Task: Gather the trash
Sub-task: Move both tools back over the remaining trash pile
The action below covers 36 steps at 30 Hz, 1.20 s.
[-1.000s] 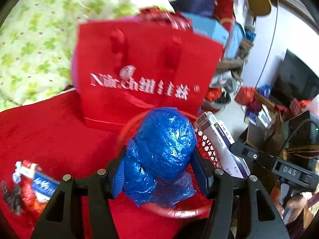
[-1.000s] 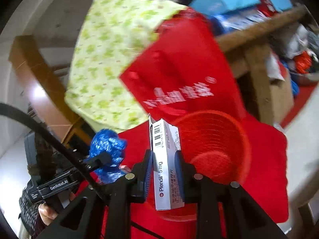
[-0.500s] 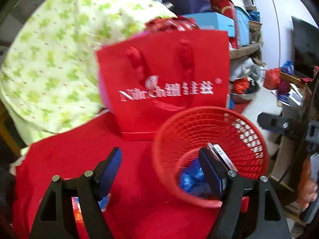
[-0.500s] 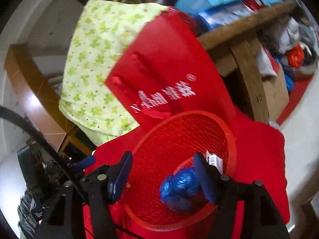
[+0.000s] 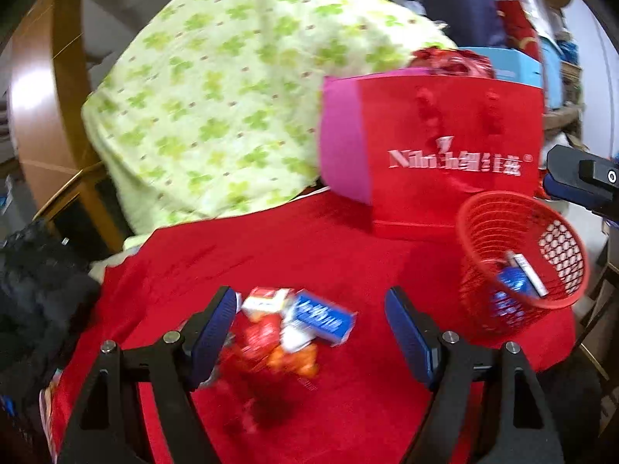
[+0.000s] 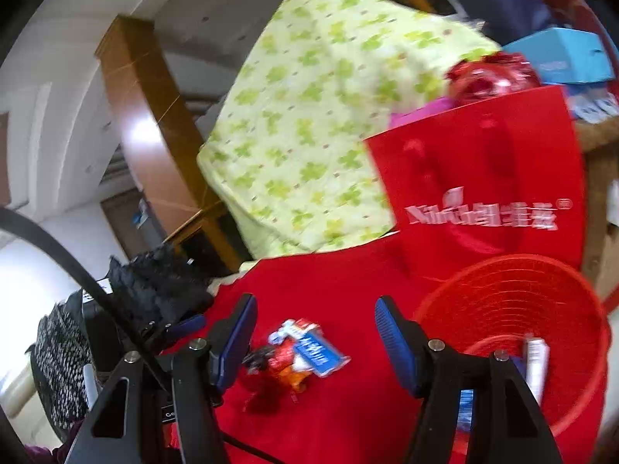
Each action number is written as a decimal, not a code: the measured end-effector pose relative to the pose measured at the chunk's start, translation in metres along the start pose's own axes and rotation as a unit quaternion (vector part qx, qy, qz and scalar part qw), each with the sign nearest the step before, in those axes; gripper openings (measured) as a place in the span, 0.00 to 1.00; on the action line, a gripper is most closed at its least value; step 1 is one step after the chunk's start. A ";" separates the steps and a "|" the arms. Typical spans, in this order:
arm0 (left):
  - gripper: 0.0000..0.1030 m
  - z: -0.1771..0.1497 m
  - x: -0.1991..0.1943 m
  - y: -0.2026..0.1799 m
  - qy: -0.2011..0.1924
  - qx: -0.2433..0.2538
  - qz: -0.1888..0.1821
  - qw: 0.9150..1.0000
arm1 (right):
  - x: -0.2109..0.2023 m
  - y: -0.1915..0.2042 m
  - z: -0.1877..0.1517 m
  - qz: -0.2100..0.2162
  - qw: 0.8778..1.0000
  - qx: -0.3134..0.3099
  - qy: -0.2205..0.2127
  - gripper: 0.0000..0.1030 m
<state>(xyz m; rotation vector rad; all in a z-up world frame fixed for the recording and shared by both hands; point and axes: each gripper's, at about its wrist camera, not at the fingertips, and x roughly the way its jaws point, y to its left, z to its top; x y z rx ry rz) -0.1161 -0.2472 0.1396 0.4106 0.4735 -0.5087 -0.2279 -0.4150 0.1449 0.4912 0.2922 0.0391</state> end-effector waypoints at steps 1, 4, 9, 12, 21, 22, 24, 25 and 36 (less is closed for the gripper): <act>0.77 -0.005 -0.002 0.009 0.002 -0.006 0.005 1.000 | 0.009 0.009 -0.002 0.005 1.000 -0.004 0.007 0.66; 0.77 -0.015 -0.002 0.030 0.007 -0.019 0.020 1.000 | 0.029 0.029 -0.007 0.014 0.999 -0.016 0.024 0.66; 0.77 -0.031 -0.004 0.056 0.013 -0.035 0.032 0.999 | 0.057 0.058 -0.017 0.027 0.998 -0.034 0.045 0.66; 0.77 -0.039 -0.003 0.068 0.015 -0.044 0.034 0.998 | 0.071 0.069 -0.022 0.032 0.997 -0.041 0.055 0.66; 0.77 -0.055 0.007 0.087 0.026 -0.062 0.033 0.997 | 0.109 0.088 -0.034 0.033 0.994 -0.059 0.084 0.66; 0.77 -0.056 0.008 0.089 0.027 -0.063 0.033 0.997 | 0.114 0.088 -0.036 0.033 0.994 -0.061 0.088 0.66; 0.77 -0.059 0.011 0.092 0.030 -0.066 0.033 0.997 | 0.121 0.089 -0.039 0.032 0.993 -0.063 0.092 0.66; 0.77 -0.061 0.013 0.094 0.032 -0.068 0.034 0.997 | 0.126 0.089 -0.041 0.031 0.993 -0.062 0.097 0.66; 0.77 -0.094 0.048 0.119 0.071 -0.100 0.016 0.992 | 0.183 0.055 -0.065 -0.006 0.987 -0.064 0.148 0.66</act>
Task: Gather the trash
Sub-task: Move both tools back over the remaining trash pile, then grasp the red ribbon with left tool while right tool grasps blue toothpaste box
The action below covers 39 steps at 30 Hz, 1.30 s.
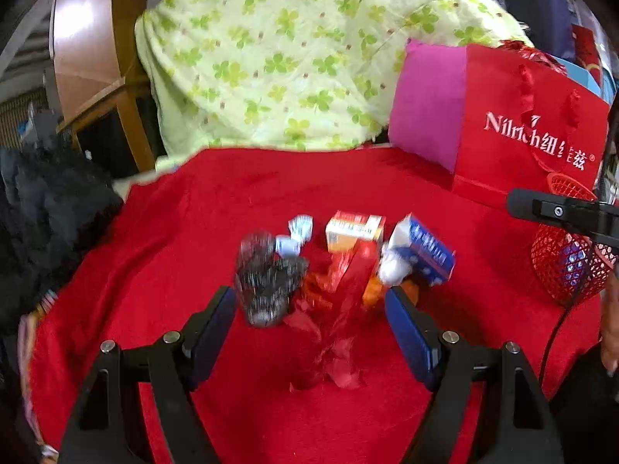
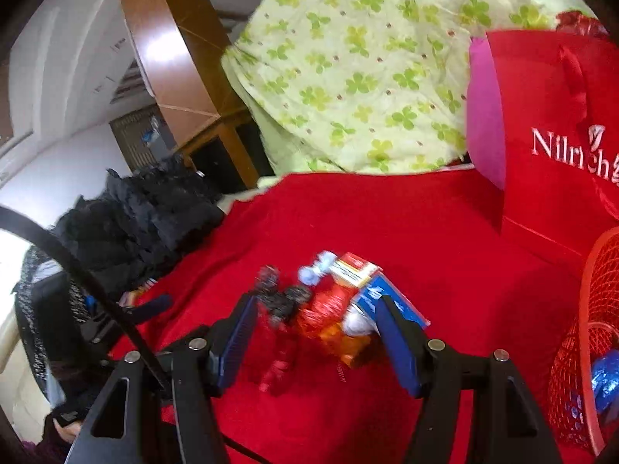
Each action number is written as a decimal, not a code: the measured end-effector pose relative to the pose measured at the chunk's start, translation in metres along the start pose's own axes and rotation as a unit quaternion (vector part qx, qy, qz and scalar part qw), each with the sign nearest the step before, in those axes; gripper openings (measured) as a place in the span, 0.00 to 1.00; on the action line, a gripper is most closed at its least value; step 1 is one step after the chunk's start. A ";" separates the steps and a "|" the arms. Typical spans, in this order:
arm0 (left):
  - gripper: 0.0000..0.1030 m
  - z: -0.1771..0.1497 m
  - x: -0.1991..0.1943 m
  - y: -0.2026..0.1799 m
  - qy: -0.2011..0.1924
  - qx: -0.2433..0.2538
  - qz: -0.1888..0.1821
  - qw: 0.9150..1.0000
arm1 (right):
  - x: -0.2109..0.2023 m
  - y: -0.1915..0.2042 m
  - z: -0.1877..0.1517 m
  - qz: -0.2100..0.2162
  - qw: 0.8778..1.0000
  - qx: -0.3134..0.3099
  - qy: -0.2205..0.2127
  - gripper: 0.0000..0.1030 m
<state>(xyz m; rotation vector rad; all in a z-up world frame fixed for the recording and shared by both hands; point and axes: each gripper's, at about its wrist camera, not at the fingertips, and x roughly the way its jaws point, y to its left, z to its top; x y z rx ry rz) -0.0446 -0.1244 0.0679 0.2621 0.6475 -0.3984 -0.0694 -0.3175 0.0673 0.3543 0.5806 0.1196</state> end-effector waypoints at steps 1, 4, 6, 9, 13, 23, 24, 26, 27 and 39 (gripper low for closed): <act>0.77 -0.008 0.010 0.009 0.015 -0.014 -0.007 1.000 | 0.008 -0.007 -0.001 -0.010 1.000 0.000 0.008 0.66; 0.77 -0.026 0.033 0.029 0.051 -0.052 -0.029 0.997 | 0.039 -0.031 -0.008 -0.035 0.998 0.010 0.046 0.66; 0.77 -0.037 0.047 0.040 0.071 -0.079 -0.041 0.993 | 0.059 -0.046 -0.011 -0.045 0.997 0.017 0.065 0.66; 0.77 -0.050 0.063 0.052 0.091 -0.115 -0.066 0.987 | 0.082 -0.058 -0.015 -0.041 0.996 0.020 0.077 0.66; 0.77 -0.057 0.079 0.053 0.100 -0.140 -0.110 0.979 | 0.105 -0.056 -0.016 -0.033 0.995 -0.015 0.089 0.73; 0.77 -0.047 0.122 0.024 0.133 -0.142 -0.139 0.971 | 0.152 -0.056 -0.020 -0.054 0.987 -0.082 0.125 0.74; 0.73 -0.047 0.126 0.023 0.137 -0.143 -0.136 0.971 | 0.152 -0.058 -0.019 -0.052 0.988 -0.073 0.122 0.71; 0.42 -0.048 0.130 0.019 0.145 -0.135 -0.127 0.972 | 0.150 -0.056 -0.019 -0.054 0.989 -0.073 0.118 0.69; 0.41 -0.048 0.131 0.014 0.149 -0.126 -0.118 0.974 | 0.146 -0.054 -0.019 -0.055 0.989 -0.079 0.116 0.66; 0.34 -0.018 0.075 -0.028 0.075 -0.034 -0.057 0.995 | 0.105 -0.055 -0.008 -0.032 0.995 -0.052 0.080 0.29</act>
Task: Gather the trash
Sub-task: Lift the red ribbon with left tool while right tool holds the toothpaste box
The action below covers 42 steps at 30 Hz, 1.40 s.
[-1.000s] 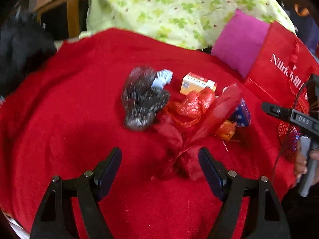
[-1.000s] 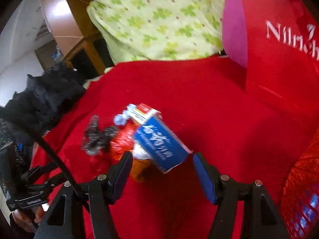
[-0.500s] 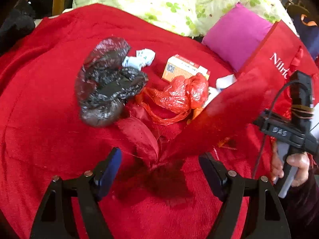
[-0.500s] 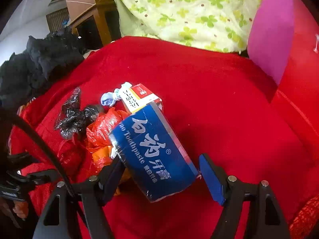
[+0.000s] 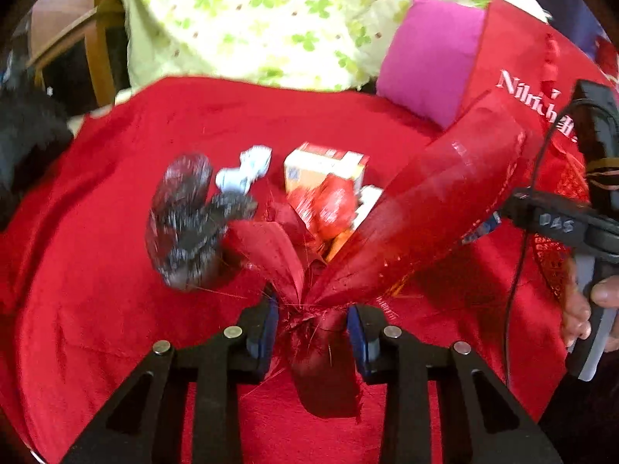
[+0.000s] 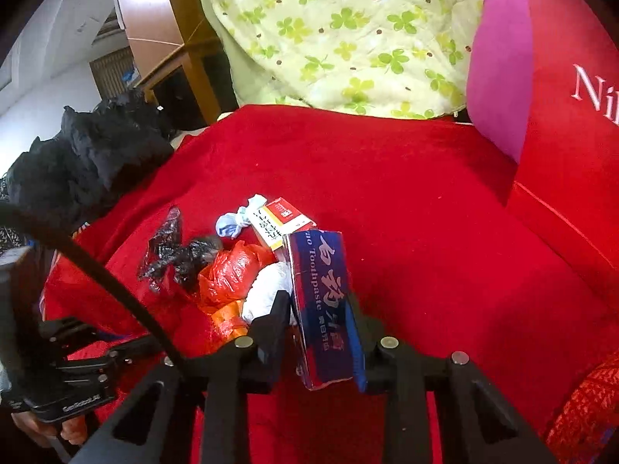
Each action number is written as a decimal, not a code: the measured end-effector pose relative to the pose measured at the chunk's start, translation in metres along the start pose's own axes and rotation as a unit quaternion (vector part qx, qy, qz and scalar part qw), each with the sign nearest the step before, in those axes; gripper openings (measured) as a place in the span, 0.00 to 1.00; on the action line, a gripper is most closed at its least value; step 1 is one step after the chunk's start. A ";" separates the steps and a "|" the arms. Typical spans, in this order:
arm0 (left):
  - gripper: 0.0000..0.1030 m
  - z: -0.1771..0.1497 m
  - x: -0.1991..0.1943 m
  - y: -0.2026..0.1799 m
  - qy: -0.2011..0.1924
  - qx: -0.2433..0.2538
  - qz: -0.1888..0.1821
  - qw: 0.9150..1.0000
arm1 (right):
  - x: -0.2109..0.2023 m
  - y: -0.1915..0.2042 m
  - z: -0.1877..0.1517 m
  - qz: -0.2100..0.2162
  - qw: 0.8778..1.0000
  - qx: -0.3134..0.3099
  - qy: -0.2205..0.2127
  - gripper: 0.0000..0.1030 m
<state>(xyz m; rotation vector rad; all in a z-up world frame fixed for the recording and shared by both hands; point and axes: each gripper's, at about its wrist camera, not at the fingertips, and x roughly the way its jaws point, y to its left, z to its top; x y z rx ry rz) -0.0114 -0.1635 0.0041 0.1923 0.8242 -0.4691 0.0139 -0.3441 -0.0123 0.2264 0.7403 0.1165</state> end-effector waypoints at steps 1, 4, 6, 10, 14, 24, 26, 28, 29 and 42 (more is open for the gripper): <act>0.34 0.002 -0.007 -0.005 -0.008 0.008 0.005 1.000 | -0.002 -0.001 0.000 0.000 1.000 0.002 -0.001 0.29; 0.34 0.007 -0.021 -0.018 -0.021 0.027 0.014 0.999 | -0.008 -0.002 -0.001 0.000 1.000 0.004 -0.004 0.29; 0.34 0.008 -0.028 -0.023 -0.028 0.037 0.019 0.999 | -0.011 -0.005 -0.001 0.001 1.000 0.007 -0.007 0.29; 0.34 0.012 -0.037 -0.036 -0.040 0.061 0.029 0.997 | -0.009 -0.013 0.001 -0.003 1.000 0.022 -0.006 0.29; 0.34 0.016 -0.041 -0.044 -0.043 0.071 0.025 0.996 | -0.005 -0.025 0.004 0.001 0.999 0.044 0.006 0.30; 0.34 0.019 -0.041 -0.052 -0.044 0.081 0.021 0.996 | -0.007 -0.032 0.004 -0.016 0.999 0.038 0.013 0.76; 0.34 0.018 -0.041 -0.053 -0.044 0.080 0.018 0.996 | -0.002 -0.033 0.001 -0.030 0.999 0.031 0.030 0.76; 0.34 0.018 -0.041 -0.055 -0.044 0.082 0.020 0.995 | 0.002 -0.034 -0.003 -0.030 0.998 0.028 0.047 0.76; 0.34 0.018 -0.041 -0.055 -0.044 0.083 0.019 0.995 | 0.003 -0.034 -0.005 -0.029 0.998 0.026 0.052 0.76; 0.34 0.015 -0.044 -0.048 -0.033 0.068 0.013 0.997 | 0.006 -0.037 -0.015 -0.064 0.995 0.019 0.073 0.10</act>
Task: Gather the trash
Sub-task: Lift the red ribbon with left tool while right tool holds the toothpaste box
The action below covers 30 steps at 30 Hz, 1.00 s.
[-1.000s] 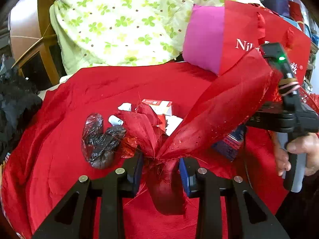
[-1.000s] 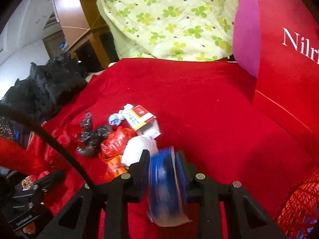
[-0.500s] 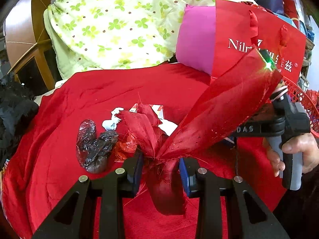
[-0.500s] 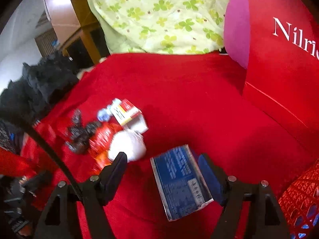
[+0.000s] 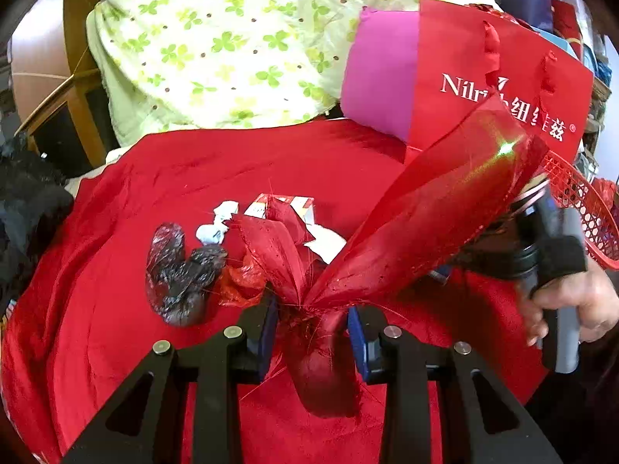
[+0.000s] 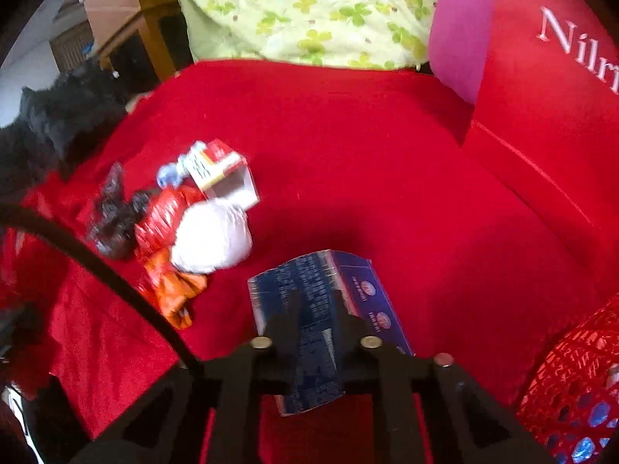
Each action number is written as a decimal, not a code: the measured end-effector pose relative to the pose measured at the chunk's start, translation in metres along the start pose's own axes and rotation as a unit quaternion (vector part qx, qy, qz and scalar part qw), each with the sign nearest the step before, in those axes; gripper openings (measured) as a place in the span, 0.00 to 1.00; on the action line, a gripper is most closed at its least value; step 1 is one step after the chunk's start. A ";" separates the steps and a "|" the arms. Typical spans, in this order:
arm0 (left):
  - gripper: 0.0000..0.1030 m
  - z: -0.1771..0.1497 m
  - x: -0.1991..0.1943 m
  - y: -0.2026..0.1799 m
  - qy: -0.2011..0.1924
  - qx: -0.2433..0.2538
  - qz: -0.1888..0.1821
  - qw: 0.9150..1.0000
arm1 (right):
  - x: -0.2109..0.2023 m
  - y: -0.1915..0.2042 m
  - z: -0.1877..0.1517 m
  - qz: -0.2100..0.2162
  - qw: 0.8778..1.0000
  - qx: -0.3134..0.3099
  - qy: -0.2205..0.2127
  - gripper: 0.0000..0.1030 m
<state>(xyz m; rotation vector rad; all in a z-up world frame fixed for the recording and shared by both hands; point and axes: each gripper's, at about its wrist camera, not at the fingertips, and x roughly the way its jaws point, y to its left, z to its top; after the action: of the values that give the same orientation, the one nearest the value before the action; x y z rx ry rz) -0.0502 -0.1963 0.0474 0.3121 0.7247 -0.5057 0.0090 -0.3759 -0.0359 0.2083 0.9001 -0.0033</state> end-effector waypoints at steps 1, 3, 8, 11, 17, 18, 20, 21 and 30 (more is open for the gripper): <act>0.34 -0.001 -0.001 0.003 0.001 -0.003 0.001 1.000 | -0.005 -0.002 0.000 0.002 1.000 0.004 -0.005 0.10; 0.34 -0.004 -0.002 0.006 0.004 -0.009 0.006 1.000 | -0.009 -0.006 0.000 0.014 1.000 0.013 -0.002 0.10; 0.34 -0.011 -0.003 0.014 0.013 -0.028 0.006 0.999 | -0.015 -0.017 -0.004 0.043 0.998 0.041 -0.004 0.10; 0.34 -0.013 -0.004 0.015 0.014 -0.034 0.006 0.999 | -0.015 -0.016 -0.004 0.038 0.998 0.043 -0.006 0.12; 0.34 -0.016 -0.005 0.019 0.015 -0.041 0.002 0.999 | -0.017 -0.013 -0.001 0.018 0.999 0.032 -0.036 0.85; 0.34 -0.017 -0.004 0.020 0.015 -0.041 0.003 0.999 | -0.017 -0.010 -0.001 0.015 0.999 0.020 -0.043 0.85; 0.34 -0.018 -0.002 0.022 0.018 -0.045 0.000 0.999 | -0.010 -0.004 0.001 0.012 0.999 -0.002 -0.033 0.85; 0.34 -0.018 0.000 0.023 0.020 -0.047 -0.001 0.999 | -0.004 -0.002 0.001 0.010 1.000 -0.008 -0.023 0.84; 0.34 -0.014 0.001 0.019 0.020 -0.043 -0.005 0.999 | 0.023 -0.004 0.003 -0.022 1.000 0.010 0.013 0.66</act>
<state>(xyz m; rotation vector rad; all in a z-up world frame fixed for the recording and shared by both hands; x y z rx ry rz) -0.0466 -0.1745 0.0383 0.2378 0.7848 -0.4777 0.0257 -0.3788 -0.0526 0.2080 0.9298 -0.0503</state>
